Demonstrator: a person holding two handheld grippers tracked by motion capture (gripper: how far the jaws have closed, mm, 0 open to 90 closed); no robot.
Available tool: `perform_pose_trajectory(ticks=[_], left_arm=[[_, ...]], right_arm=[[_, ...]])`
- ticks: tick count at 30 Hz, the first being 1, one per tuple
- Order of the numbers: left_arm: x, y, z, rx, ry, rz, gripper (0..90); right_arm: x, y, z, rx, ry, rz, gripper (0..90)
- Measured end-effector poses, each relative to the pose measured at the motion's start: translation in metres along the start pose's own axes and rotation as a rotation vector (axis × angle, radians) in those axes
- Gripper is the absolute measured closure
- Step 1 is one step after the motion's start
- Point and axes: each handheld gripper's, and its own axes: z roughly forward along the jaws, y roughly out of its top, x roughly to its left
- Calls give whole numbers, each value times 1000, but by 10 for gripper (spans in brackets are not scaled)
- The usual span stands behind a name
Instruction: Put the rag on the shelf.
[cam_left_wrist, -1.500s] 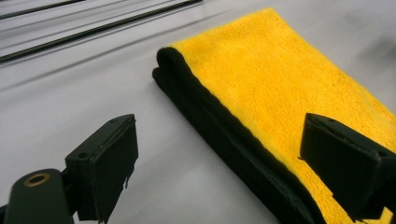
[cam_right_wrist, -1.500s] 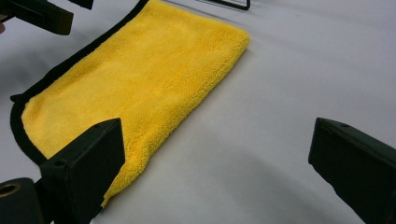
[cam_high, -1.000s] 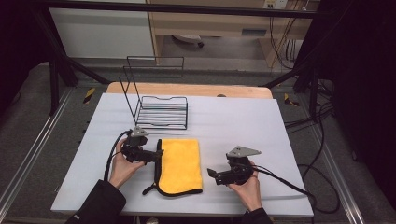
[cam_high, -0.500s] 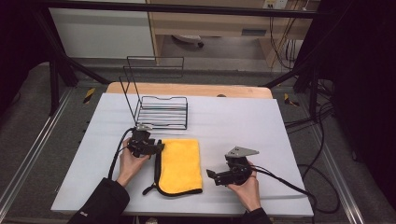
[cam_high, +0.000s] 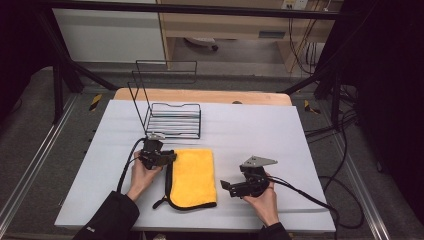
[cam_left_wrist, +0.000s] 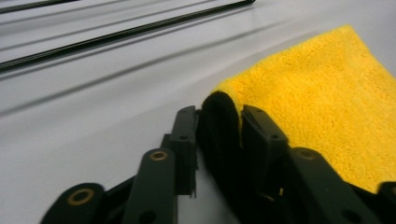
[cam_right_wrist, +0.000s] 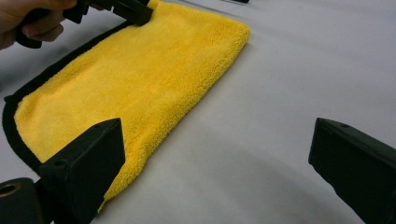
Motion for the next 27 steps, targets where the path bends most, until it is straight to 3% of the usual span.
perform_pose_trajectory(ticks=[4,8,11,18,27], left_arm=[[-2,0,0,3,0,3,724],[-5,-2,1,-7,20,45,730],[-5,-2,1,-11,17,53,729],[-3,-3,2,-17,8,67,729],[-4,-4,2,-23,11,75,729]], right_arm=[[-1,5,2,-3,3,7,63],[1,17,10,-9,7,4,105],[0,24,15,-11,4,11,118],[-7,54,48,-8,-36,35,195],[-16,66,82,51,-64,56,361]])
